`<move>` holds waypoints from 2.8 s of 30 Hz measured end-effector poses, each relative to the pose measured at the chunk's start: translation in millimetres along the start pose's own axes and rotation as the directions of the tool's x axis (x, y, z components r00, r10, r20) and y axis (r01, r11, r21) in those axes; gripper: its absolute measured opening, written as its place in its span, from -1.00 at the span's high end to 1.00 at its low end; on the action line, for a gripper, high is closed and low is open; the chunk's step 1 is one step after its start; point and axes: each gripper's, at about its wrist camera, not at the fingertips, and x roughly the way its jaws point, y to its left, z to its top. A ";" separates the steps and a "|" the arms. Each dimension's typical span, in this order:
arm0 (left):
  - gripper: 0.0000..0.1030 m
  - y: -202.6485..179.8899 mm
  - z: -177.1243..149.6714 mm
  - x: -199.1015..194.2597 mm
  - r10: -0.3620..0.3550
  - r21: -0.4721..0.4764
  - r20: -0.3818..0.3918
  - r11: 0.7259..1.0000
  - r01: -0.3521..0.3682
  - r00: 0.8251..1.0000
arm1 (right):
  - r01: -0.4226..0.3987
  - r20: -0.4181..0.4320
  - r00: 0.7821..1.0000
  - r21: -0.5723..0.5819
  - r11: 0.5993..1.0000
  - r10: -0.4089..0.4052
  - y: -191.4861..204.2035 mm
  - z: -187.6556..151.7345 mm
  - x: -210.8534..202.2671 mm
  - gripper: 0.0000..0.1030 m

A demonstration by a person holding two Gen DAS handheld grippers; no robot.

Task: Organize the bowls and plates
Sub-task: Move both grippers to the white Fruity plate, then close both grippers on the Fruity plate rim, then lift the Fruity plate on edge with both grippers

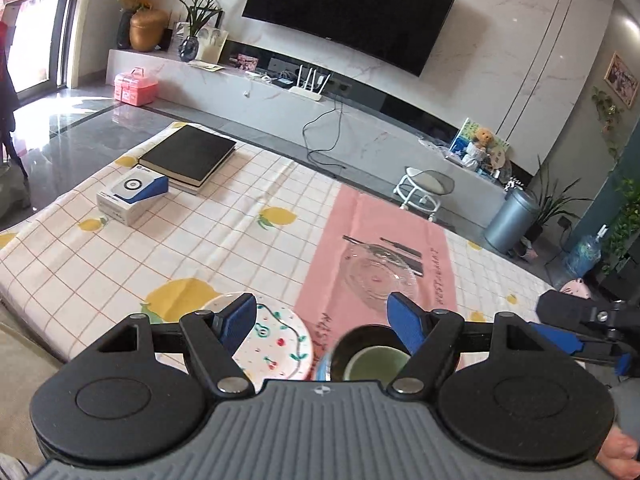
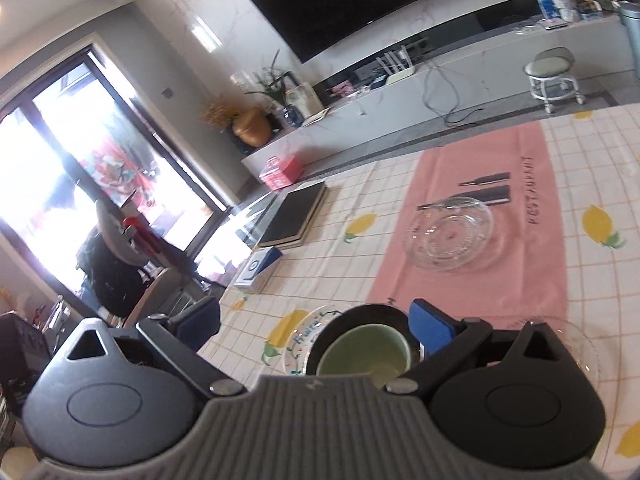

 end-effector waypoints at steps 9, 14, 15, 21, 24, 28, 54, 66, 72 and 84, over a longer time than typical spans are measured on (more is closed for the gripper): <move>-0.69 102.7 8.1 80.8 0.018 -0.147 -0.203 0.988 -0.048 0.979 | -0.059 -0.148 0.987 0.034 0.998 0.063 37.5 11.9 106.1 -0.82; -0.65 136.8 -4.8 101.3 -0.022 -0.275 -0.262 0.960 -0.053 0.965 | -0.101 -0.330 0.941 -0.046 0.994 0.080 46.4 35.4 178.4 -0.73; -0.64 142.4 -8.0 103.5 -0.025 -0.301 -0.257 0.952 -0.055 0.966 | -0.114 -0.386 0.919 -0.081 0.990 0.075 46.4 41.7 193.8 -0.72; -0.54 157.9 -18.0 115.2 -0.112 -0.362 -0.229 0.932 0.022 0.967 | -0.167 -0.602 0.792 -0.050 0.985 0.104 8.3 66.8 248.7 -0.45; -0.38 179.3 -24.5 127.5 -0.215 -0.498 -0.221 0.863 0.079 0.951 | -0.200 -0.639 0.757 -0.031 0.979 0.135 -13.1 71.4 261.1 -0.23; -0.19 200.9 -36.1 137.6 -0.275 -0.629 -0.217 0.773 0.081 0.937 | -0.223 -0.695 0.707 -0.043 0.974 0.131 -37.8 64.2 279.6 0.13; 0.54 236.3 -75.1 188.6 -0.478 -0.842 -0.177 0.526 0.119 0.860 | -0.239 -0.655 0.666 0.264 0.934 0.356 -145.1 21.7 335.7 0.76; 0.83 221.5 -69.2 184.1 -0.405 -0.801 -0.201 0.592 0.088 0.892 | -0.211 -0.615 0.708 0.285 0.935 0.347 -149.4 18.6 331.4 0.93; 0.84 223.7 -61.6 176.8 -0.399 -0.811 -0.149 0.573 0.119 0.905 | -0.234 -0.556 0.734 0.333 0.914 0.390 -143.1 33.4 325.0 0.97; 0.86 215.5 -32.9 167.2 -0.462 -0.818 -0.041 0.524 0.235 0.886 | -0.210 -0.517 0.790 0.277 0.938 0.330 -119.1 63.0 305.1 0.95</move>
